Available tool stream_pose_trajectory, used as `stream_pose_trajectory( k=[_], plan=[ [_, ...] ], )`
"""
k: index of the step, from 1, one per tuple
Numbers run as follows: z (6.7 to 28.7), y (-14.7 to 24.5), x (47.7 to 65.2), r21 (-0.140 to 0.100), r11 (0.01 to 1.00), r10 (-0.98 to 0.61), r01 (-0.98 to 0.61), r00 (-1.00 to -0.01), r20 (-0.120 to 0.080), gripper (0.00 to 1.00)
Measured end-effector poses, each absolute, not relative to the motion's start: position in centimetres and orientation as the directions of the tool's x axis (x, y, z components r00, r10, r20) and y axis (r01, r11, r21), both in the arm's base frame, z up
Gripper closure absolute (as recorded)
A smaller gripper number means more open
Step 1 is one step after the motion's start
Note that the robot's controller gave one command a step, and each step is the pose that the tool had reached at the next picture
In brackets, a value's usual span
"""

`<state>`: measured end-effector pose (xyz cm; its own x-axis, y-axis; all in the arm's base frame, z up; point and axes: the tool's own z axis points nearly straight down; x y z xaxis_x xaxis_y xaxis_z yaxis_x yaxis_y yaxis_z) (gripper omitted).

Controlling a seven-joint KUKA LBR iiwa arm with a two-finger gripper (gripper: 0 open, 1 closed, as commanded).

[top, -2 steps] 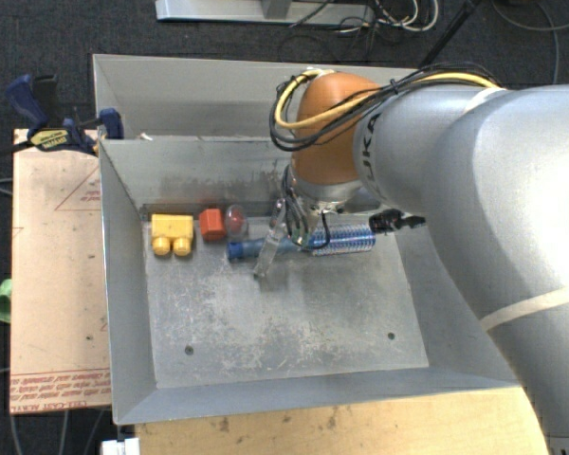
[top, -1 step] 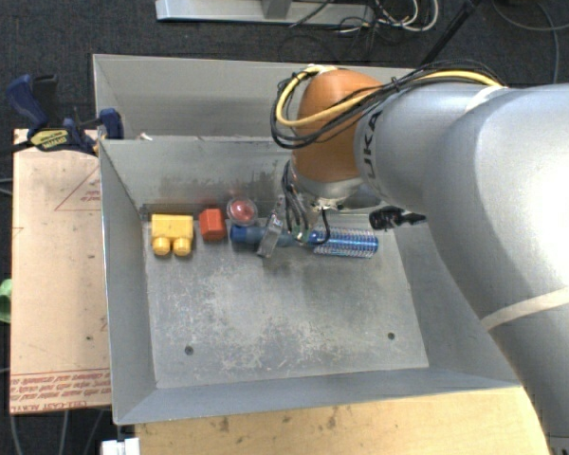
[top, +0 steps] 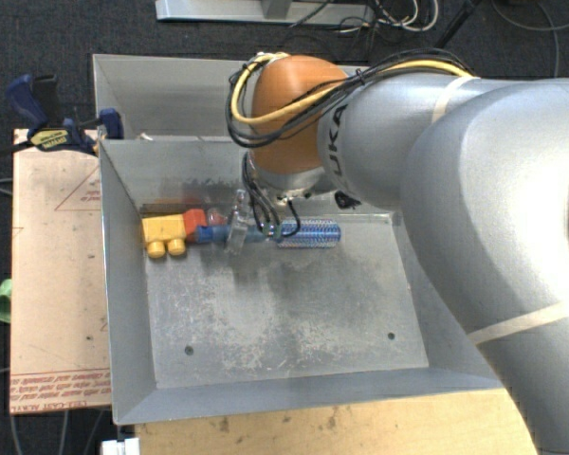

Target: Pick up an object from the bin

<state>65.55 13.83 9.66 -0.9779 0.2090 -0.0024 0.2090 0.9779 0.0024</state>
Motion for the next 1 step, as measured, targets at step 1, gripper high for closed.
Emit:
stream_pose_trajectory(
  k=[1],
  plan=[
    [13.42, 14.36, 65.22, 0.003, 0.97, 0.243, 0.243, -0.97, -0.004, 1.0]
  ],
)
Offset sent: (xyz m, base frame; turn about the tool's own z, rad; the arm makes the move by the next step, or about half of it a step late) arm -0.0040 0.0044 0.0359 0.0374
